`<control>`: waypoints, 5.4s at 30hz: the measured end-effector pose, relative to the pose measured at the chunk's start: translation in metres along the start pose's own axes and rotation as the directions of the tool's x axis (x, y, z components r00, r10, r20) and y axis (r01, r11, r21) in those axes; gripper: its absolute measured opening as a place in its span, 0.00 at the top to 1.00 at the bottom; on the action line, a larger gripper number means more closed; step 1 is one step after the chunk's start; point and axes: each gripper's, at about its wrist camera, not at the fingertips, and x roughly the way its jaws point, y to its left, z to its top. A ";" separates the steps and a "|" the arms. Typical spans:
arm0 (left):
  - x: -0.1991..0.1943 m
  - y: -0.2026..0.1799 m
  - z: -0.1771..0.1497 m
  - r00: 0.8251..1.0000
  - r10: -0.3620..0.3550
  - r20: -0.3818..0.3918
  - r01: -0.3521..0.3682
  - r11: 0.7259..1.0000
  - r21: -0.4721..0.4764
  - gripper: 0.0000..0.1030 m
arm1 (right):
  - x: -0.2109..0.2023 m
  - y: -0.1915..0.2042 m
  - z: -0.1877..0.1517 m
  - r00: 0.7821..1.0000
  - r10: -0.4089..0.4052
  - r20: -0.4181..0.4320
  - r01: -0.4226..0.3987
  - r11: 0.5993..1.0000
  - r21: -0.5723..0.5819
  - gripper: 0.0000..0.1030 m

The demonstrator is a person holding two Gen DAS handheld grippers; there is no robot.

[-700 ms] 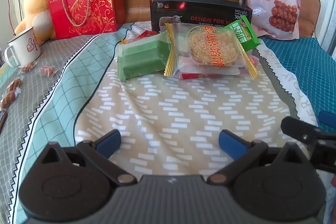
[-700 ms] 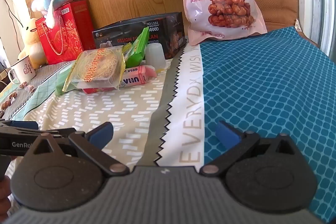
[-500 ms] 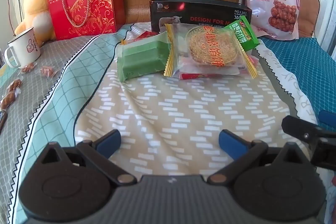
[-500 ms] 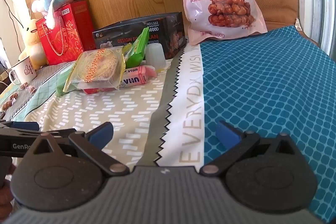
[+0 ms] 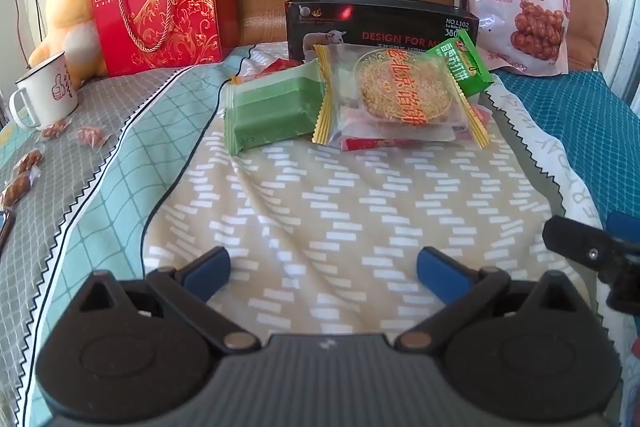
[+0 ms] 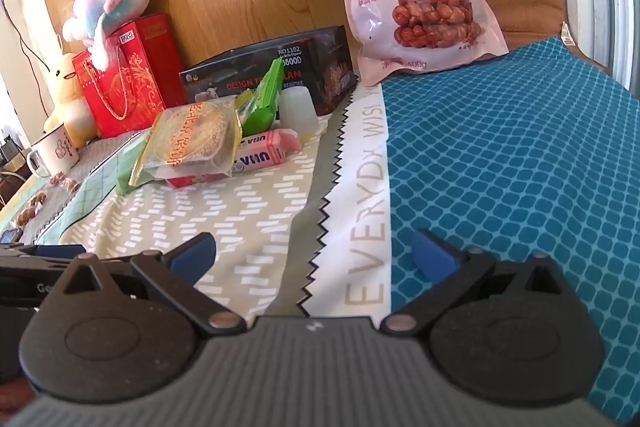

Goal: Organize snacks

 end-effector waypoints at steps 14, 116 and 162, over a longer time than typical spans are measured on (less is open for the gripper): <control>-0.004 0.003 -0.004 1.000 -0.015 0.014 0.015 1.000 0.009 0.00 | 0.000 0.000 0.000 1.000 -0.001 0.005 0.001 1.000 -0.001 0.00; 0.069 0.055 0.135 0.937 -0.305 0.170 0.334 0.926 -0.178 0.45 | 0.096 -0.002 0.108 0.955 0.298 0.000 -0.298 0.955 0.005 0.75; 0.040 0.114 0.038 0.896 -0.438 0.078 0.442 0.856 -0.267 0.44 | 0.087 0.150 0.011 0.941 0.281 -0.188 -0.338 0.761 -0.554 0.28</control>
